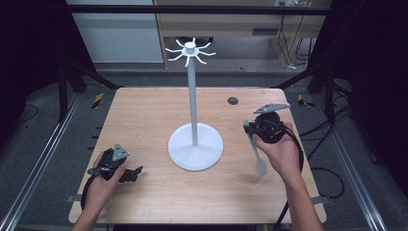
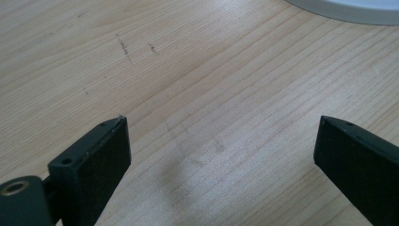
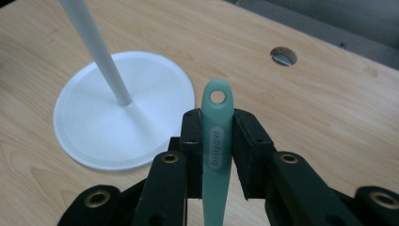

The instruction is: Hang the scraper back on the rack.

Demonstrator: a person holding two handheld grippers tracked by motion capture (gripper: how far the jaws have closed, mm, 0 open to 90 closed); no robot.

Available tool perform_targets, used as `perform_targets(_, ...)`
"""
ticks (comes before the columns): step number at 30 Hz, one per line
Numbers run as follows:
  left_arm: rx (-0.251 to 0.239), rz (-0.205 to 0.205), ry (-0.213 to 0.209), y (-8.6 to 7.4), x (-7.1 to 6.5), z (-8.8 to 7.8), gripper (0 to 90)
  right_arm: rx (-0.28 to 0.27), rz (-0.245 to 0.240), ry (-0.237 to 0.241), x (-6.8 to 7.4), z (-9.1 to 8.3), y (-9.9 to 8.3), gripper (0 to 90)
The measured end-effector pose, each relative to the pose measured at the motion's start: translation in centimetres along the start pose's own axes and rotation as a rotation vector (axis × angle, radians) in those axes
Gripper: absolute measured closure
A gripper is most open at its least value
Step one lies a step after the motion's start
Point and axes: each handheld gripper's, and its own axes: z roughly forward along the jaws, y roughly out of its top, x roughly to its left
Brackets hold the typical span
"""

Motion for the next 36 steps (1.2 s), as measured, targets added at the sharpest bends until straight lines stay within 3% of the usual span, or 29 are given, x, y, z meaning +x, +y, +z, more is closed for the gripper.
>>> perform_targets(15,0.001,0.0,0.0,0.0,0.0,0.0,4.1,-0.146,-0.01,-0.02,0.6,-2.0,2.1,75.0)
perform_targets(24,0.002,0.001,0.0,0.0,0.0,0.0,4.1,-0.217,-0.01,-0.008,1.0,-3.0,3.2,75.0)
perform_targets(36,0.003,0.0,0.0,0.0,0.0,-0.1,4.2,-0.275,-0.015,0.006,1.8,-4.0,4.6,75.0)
